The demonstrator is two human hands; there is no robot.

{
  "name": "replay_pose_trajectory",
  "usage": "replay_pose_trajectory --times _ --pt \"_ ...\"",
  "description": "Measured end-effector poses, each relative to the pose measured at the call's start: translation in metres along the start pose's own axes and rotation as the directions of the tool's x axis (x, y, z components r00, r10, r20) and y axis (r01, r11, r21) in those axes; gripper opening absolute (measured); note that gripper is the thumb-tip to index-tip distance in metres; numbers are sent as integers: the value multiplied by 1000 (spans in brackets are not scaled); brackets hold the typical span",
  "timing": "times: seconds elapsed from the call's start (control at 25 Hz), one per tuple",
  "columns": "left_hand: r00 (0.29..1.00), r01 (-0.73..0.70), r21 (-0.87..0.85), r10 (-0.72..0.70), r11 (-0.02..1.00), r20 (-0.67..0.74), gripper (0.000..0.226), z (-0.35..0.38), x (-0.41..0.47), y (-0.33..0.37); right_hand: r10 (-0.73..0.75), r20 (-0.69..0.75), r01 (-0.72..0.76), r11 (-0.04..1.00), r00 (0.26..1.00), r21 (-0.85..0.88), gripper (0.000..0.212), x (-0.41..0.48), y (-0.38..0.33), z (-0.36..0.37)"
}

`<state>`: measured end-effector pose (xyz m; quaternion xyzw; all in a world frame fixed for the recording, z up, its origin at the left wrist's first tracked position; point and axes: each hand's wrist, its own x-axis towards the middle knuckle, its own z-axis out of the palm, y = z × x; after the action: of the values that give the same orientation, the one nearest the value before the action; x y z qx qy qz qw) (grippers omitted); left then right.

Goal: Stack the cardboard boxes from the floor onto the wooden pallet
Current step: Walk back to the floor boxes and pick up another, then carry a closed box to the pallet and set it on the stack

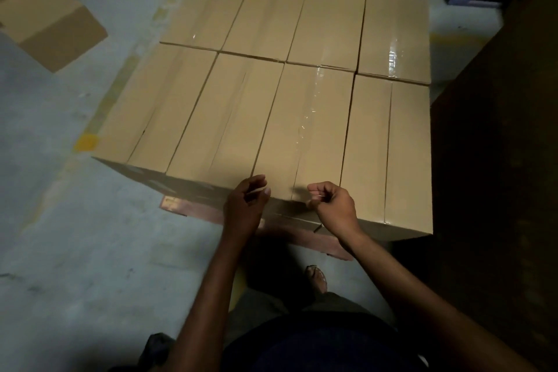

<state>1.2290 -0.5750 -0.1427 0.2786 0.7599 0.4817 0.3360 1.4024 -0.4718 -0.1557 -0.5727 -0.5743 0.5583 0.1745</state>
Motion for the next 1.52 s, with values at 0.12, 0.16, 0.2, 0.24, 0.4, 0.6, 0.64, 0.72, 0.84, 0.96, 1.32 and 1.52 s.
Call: replay_pose_trajectory --times 0.12,0.16,0.2,0.24,0.4,0.6,0.64,0.72,0.84,0.96,1.32,1.52 --pt "1000 2 -15 -2 1000 -30 32 -30 3 -3 -46 92 42 998 995 40 32 -5 -27 31" --pt "999 -2 -21 2 1000 -37 32 -43 4 -5 -56 115 52 998 992 38 32 -7 -35 44" --pt "999 -8 -28 7 1000 -44 32 -58 5 -7 -64 133 59 998 989 39 31 -10 -43 57" --pt "998 -14 -35 12 999 -55 33 -76 5 -10 -67 143 62 997 987 42 31 -13 -51 73" --pt "993 -57 -92 47 994 -105 40 -167 6 -22 -138 126 119 981 982 151 29 -43 -99 154" --pt "934 -152 -233 62 961 -351 61 -300 10 -27 -387 165 326 895 907 305 33 -94 -171 273" --pt "917 -170 -259 56 951 -394 63 -325 10 -25 -424 189 352 879 886 322 34 -101 -184 296" --pt "880 -210 -303 44 930 -473 62 -370 13 -18 -491 250 405 855 835 325 33 -107 -210 337" --pt "846 -231 -338 17 912 -533 59 -422 30 -19 -555 344 476 830 757 292 35 -100 -242 393" --pt "818 -217 -336 -17 916 -575 56 -466 58 -27 -553 392 457 831 735 316 36 -83 -269 447" --pt "717 -185 -304 -83 935 -692 45 -603 154 -34 -506 558 403 862 658 307 33 -13 -363 601" --pt "697 -151 -298 -112 942 -709 42 -680 198 -45 -498 578 434 863 646 258 31 14 -403 687"
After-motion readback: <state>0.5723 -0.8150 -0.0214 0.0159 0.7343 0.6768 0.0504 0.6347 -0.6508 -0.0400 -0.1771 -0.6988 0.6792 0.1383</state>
